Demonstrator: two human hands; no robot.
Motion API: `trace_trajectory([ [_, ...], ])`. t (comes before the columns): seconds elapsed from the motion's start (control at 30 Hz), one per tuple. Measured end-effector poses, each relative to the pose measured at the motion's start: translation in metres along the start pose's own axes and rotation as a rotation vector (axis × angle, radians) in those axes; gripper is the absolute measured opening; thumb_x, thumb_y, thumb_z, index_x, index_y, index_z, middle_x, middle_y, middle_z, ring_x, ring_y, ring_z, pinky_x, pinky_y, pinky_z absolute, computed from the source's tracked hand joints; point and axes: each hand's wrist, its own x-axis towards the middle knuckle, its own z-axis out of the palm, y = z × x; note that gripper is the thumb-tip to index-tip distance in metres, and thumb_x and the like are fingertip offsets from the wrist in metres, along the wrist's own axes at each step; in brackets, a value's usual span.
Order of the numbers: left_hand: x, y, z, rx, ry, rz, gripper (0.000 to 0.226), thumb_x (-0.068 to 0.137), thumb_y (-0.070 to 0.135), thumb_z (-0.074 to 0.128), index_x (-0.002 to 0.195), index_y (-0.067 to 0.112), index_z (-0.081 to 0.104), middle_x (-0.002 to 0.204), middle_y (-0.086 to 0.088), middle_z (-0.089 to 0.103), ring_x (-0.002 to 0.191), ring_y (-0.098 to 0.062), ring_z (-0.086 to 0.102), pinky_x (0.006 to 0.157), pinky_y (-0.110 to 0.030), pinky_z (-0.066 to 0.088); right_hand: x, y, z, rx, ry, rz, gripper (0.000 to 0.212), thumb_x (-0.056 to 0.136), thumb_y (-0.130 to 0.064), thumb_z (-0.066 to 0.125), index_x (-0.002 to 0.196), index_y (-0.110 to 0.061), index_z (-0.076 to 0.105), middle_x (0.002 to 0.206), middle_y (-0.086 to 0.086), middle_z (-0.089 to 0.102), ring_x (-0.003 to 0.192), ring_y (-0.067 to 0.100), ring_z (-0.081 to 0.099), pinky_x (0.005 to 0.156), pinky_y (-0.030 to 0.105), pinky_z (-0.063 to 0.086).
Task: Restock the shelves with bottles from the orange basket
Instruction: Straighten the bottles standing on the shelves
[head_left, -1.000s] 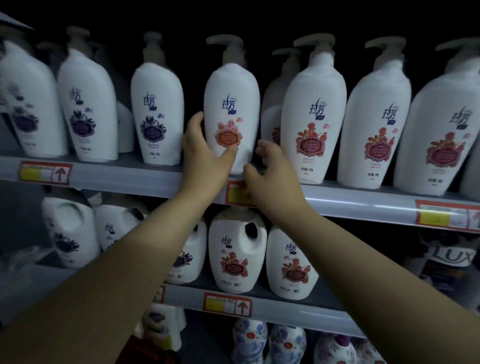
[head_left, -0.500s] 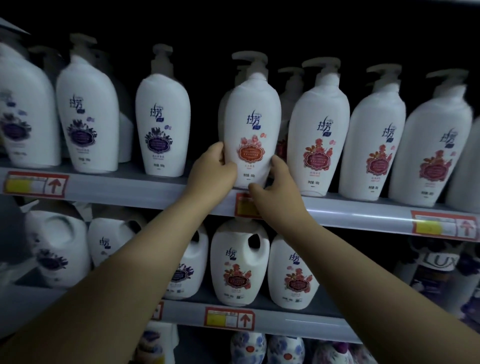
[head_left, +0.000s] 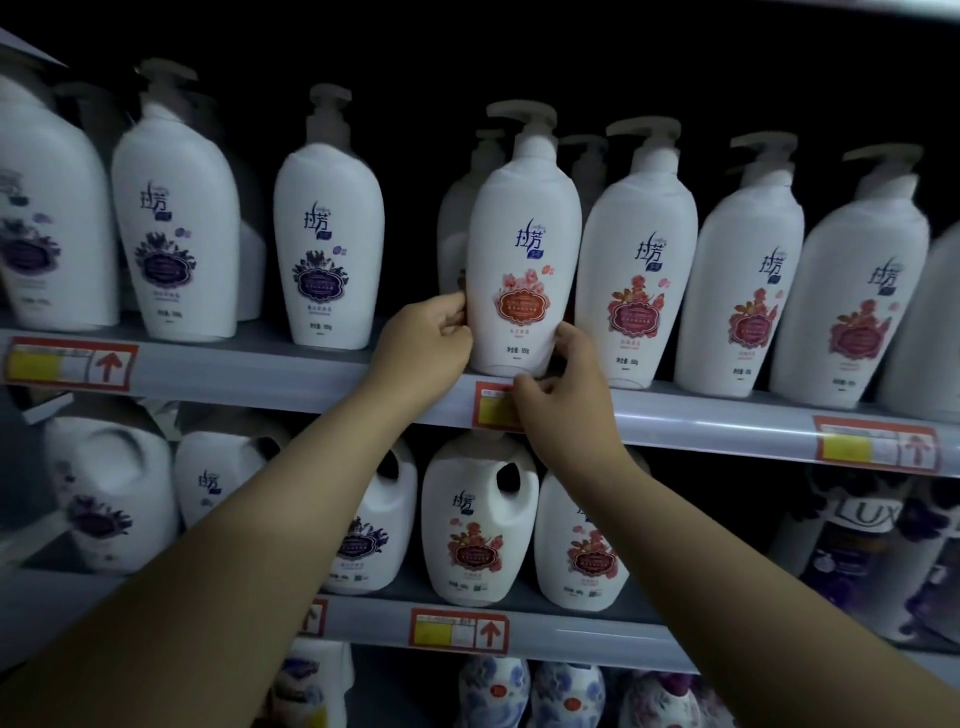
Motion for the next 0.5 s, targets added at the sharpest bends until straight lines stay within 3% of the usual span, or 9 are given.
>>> trace_trajectory([
  [0.17,-0.006,0.007,-0.003,-0.106,-0.033,0.002,0.047,0.093,-0.009,0.04,0.137,0.005,0.049,0.118,0.012,0.053,0.109,0.002,0.05,0.083,0.002,0.037,-0.005,-0.01,0.001,-0.003,0.144,-0.037,0.046,0.087,-0.004,0.051,0.131,-0.012,0.04,0.129,0.005,0.041,0.103,0.022,0.055,0.093,0.032,0.047],
  [0.3,-0.009,0.004,-0.019,-0.191,0.066,0.022,0.048,0.092,-0.013,0.036,0.137,0.0,0.045,0.133,-0.007,0.055,0.117,-0.008,0.051,0.089,-0.002,0.04,-0.003,-0.032,0.022,0.075,0.142,-0.16,0.033,0.087,-0.001,0.049,0.119,-0.009,0.05,0.116,0.008,0.054,0.103,0.02,0.054,0.095,0.033,0.044],
  [0.4,-0.009,-0.004,-0.04,-0.167,0.188,0.047,0.048,0.09,-0.011,0.038,0.132,0.007,0.051,0.125,0.001,0.056,0.118,-0.009,0.053,0.09,-0.004,0.041,-0.002,-0.048,0.045,0.074,0.041,-0.22,0.032,0.086,0.0,0.048,0.117,-0.006,0.052,0.114,0.01,0.058,0.102,0.021,0.056,0.092,0.032,0.045],
  [0.5,-0.008,-0.014,-0.06,-0.084,0.309,0.048,0.054,0.087,-0.005,0.047,0.136,0.017,0.044,0.135,0.003,0.046,0.119,-0.006,0.045,0.098,-0.014,0.039,0.001,-0.057,0.069,0.075,-0.013,-0.223,0.034,0.085,0.0,0.05,0.119,-0.005,0.053,0.116,0.01,0.058,0.104,0.02,0.056,0.092,0.028,0.044],
])
